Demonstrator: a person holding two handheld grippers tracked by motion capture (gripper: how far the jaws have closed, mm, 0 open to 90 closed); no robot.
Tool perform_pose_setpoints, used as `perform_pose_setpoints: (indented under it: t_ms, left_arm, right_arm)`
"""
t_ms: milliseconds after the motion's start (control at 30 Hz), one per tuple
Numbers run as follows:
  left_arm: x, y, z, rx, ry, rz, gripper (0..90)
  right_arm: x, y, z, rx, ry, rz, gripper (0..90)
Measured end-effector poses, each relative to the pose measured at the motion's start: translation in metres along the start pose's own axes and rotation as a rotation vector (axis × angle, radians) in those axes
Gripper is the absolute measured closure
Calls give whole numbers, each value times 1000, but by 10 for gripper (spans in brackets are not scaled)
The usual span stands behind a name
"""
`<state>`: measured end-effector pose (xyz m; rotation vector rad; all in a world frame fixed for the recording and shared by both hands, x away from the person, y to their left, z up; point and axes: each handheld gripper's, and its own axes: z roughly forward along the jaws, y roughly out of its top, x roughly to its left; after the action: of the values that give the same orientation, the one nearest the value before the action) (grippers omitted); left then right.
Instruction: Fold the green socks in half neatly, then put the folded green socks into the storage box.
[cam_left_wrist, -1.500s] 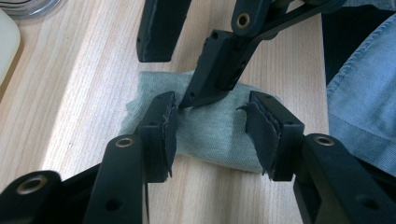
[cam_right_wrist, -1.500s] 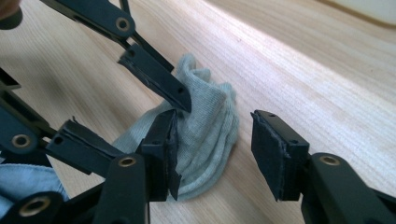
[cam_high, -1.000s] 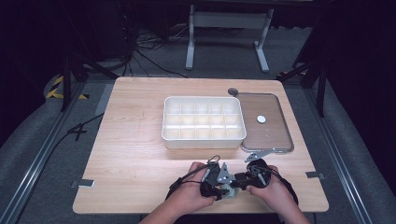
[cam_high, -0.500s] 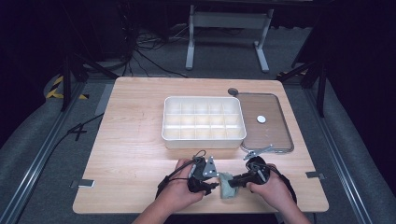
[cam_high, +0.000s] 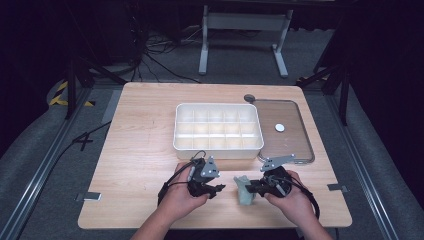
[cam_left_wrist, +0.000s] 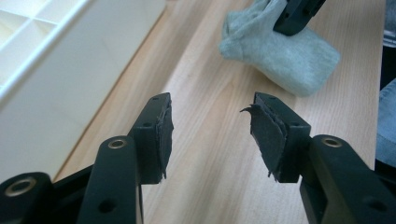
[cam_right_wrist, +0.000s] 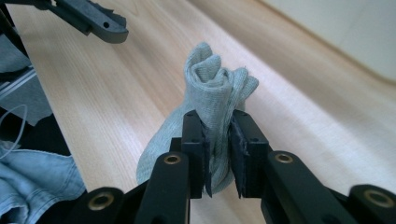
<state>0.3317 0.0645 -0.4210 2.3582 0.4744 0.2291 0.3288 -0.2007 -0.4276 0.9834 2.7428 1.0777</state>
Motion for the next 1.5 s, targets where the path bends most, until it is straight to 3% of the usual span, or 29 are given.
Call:
perform_pose_setpoints:
  t_ms: [100, 467, 667, 1500]
  left_arm:
    - [4, -1, -4, -5, 7, -18, 493]
    - [12, -5, -11, -11, 27, -58, 497]
    - [13, -4, -10, -15, 21, -53, 501]
    - [22, -9, -19, -38, 35, -97, 505]
  right_arm:
    - [0, 6, -8, -28, -29, -44, 770]
    - [-9, 25, -31, -97, -92, -73, 768]
    - [-13, 40, -46, -129, -134, -101, 766]
    - [-44, 84, -62, -126, -217, -128, 764]
